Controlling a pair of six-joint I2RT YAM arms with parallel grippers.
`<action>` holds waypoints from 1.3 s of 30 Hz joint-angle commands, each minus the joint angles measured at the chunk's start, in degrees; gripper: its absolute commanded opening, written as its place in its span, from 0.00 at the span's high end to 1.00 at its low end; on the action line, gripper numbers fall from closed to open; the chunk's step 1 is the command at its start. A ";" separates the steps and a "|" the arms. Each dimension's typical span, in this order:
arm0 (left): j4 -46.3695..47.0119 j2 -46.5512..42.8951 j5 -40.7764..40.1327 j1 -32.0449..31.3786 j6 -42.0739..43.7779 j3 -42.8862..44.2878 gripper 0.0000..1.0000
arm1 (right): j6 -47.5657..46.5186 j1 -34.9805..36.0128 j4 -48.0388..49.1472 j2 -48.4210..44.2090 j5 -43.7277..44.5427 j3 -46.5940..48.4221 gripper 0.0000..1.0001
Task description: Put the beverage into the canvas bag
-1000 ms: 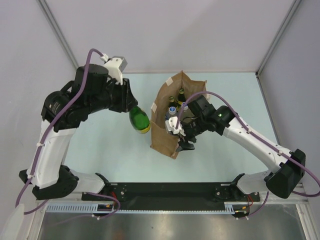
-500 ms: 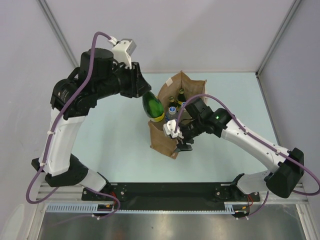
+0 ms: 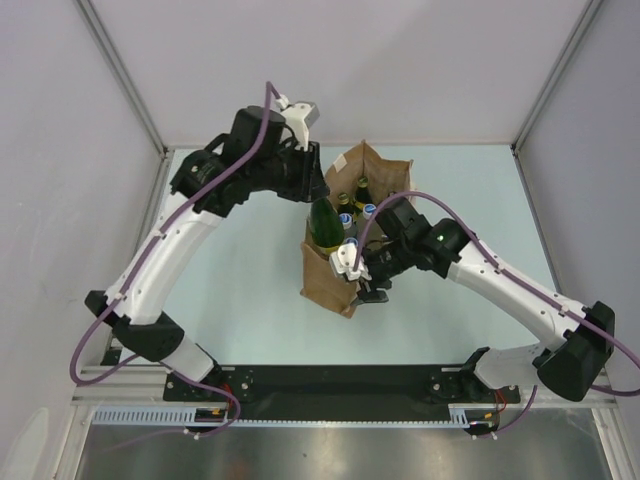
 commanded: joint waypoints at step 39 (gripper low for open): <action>35.30 -9.41 4.29 -5.05 7.10 -43.32 0.86 | 41.48 -33.86 20.93 -5.24 -13.73 7.40 0.35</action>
